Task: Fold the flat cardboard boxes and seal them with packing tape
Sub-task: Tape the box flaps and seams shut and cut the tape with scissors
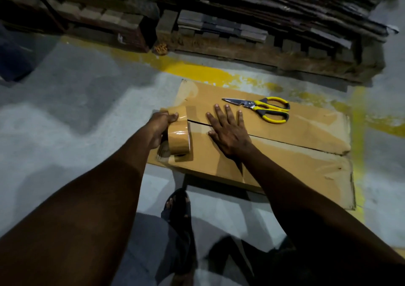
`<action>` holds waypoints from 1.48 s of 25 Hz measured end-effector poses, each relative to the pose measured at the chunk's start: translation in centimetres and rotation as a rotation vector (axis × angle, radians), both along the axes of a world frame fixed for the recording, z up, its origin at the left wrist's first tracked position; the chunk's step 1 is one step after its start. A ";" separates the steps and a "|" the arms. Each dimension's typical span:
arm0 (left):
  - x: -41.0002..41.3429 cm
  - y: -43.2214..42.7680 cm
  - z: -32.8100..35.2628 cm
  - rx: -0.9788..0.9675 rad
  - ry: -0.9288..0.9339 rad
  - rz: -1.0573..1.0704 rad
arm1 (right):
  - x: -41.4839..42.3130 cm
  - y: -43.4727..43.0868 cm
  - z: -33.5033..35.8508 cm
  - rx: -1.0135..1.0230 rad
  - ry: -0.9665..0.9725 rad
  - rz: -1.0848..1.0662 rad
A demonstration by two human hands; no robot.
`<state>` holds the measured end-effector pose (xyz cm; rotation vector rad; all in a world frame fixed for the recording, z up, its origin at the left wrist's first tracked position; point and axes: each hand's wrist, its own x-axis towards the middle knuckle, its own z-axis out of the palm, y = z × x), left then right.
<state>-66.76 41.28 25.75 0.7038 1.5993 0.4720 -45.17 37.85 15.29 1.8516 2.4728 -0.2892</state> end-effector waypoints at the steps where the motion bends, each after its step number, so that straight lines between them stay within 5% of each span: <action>1: 0.7 -0.4 -0.1 0.014 0.005 -0.014 | 0.7 -0.2 0.1 0.004 0.003 -0.002; 8: 4.8 -3.1 -0.6 0.004 0.022 -0.145 | 5.5 -2.7 1.3 0.041 0.031 -0.112; 12: 7.0 -3.3 1.0 0.250 0.140 -0.118 | 4.5 -1.7 4.8 -0.145 0.169 -0.150; 15: 8.0 -2.9 3.2 0.371 0.130 0.028 | 2.7 -2.7 7.9 -0.075 0.272 -0.067; 24: 4.9 -0.2 5.0 0.629 0.216 0.110 | -3.9 -3.7 11.3 0.143 0.886 -0.338; 31: 2.5 -1.4 -4.8 0.317 -0.007 0.490 | 0.6 -1.2 8.8 0.227 0.332 -0.027; 37: 2.7 -2.6 -8.8 0.210 -0.140 0.437 | 3.5 -1.1 7.6 0.184 0.340 -0.065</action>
